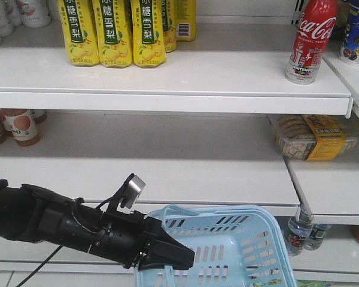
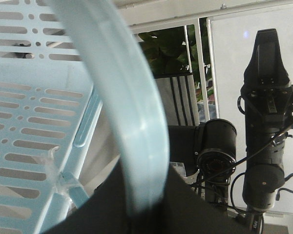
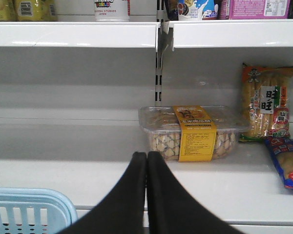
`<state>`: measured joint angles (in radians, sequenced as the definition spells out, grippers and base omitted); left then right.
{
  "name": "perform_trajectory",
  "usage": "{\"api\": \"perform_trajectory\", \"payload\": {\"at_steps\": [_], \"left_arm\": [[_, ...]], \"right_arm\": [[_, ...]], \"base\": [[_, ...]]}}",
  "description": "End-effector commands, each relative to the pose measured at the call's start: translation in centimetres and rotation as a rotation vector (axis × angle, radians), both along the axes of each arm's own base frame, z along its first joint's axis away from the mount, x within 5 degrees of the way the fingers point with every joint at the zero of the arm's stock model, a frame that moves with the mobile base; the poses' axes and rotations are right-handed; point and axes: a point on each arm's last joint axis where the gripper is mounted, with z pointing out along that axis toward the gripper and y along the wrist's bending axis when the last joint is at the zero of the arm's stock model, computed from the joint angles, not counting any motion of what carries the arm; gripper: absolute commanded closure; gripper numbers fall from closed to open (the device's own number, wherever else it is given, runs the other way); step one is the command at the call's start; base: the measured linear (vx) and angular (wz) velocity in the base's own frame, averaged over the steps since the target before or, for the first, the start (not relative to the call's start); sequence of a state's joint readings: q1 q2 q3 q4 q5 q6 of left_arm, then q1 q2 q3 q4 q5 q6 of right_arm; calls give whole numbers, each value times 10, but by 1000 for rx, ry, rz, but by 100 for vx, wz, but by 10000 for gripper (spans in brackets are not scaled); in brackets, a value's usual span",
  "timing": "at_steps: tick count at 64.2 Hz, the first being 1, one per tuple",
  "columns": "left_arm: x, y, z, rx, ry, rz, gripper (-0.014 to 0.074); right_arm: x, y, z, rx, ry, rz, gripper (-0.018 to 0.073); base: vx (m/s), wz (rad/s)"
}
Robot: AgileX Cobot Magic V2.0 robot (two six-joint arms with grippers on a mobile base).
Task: Place coke in basket with both arms
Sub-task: 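Drive the base up to the shelf holding the red Coca-Cola bottle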
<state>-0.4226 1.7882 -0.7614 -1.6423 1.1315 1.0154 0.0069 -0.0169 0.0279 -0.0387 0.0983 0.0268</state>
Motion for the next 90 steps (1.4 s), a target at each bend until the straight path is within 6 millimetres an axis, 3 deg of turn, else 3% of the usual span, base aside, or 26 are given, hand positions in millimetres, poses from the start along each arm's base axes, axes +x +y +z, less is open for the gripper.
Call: {"api": "perform_trajectory", "payload": {"at_steps": [1, 90], "left_arm": [[-3, -3, 28, -141, -25, -19, 602], [-3, -3, 28, -141, -25, -19, 602]], "right_arm": [[0, 0, 5, -8, -76, -2, 569], [0, 0, 5, -8, -76, -2, 569]], "base": [[5, 1], [4, -1]]}}
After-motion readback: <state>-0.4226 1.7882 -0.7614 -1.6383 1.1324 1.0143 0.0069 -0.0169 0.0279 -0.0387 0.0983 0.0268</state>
